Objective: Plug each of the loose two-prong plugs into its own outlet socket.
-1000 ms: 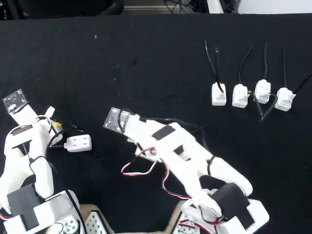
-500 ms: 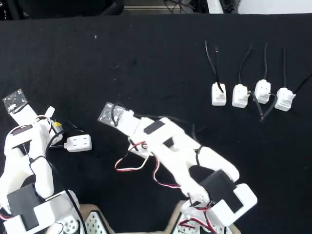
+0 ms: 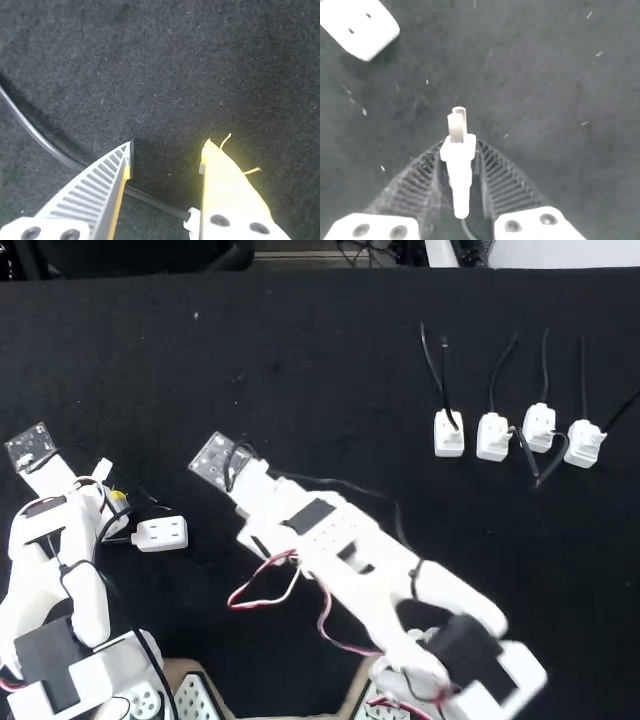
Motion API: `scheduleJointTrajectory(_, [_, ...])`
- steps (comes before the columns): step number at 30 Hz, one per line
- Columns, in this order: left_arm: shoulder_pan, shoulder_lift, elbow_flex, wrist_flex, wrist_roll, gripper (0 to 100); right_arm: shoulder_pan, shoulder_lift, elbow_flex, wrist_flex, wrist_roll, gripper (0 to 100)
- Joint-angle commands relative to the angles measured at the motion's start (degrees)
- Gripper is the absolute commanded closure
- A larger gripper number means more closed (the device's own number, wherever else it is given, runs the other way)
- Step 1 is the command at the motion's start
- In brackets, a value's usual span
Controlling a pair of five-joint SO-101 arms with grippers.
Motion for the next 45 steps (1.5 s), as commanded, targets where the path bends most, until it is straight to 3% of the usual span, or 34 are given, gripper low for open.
scheduleJointTrajectory(1, [0.6, -1.3, 0.2, -0.3, 0.0, 77, -1.1, 4.9, -2.9, -0.3, -0.4, 98.2])
scheduleJointTrajectory(5, [0.6, -1.3, 0.2, -0.3, 0.0, 77, -1.1, 8.8, -9.5, 7.6, -0.4, 97.4])
scheduleJointTrajectory(11, [0.6, -1.3, 0.2, -0.3, 0.0, 77, -0.9, 10.3, -11.4, 11.0, -0.4, 86.4])
scheduleJointTrajectory(18, [0.6, -1.3, 0.2, -0.3, 0.0, 77, -0.8, 5.7, -7.7, 10.7, 2.1, 90.0])
scheduleJointTrajectory(25, [0.6, -1.3, 0.2, -0.3, 0.0, 77, -0.7, 4.4, -3.5, 3.8, 2.5, 90.5])
scheduleJointTrajectory(28, [0.6, -1.3, 0.2, -0.3, 0.0, 77, -0.7, 4.1, -2.9, 3.2, 2.5, 99.5])
scheduleJointTrajectory(30, [0.6, -1.3, 0.2, -0.3, 0.0, 77, -0.7, 3.6, -2.8, 3.5, 2.5, 98.8])
scheduleJointTrajectory(36, [0.6, -1.3, 0.2, -0.3, 0.0, 77, -0.8, -9.0, 1.4, 7.5, 2.5, 98.8])
scheduleJointTrajectory(42, [0.5, -1.4, 0.2, -0.3, 0.0, 77, -0.8, -17.5, 14.9, -8.0, 2.5, 98.8])
scheduleJointTrajectory(45, [-0.9, -2.0, -0.3, 1.7, 0.0, 77, -0.5, -17.4, 16.5, -10.6, 2.1, 98.8])
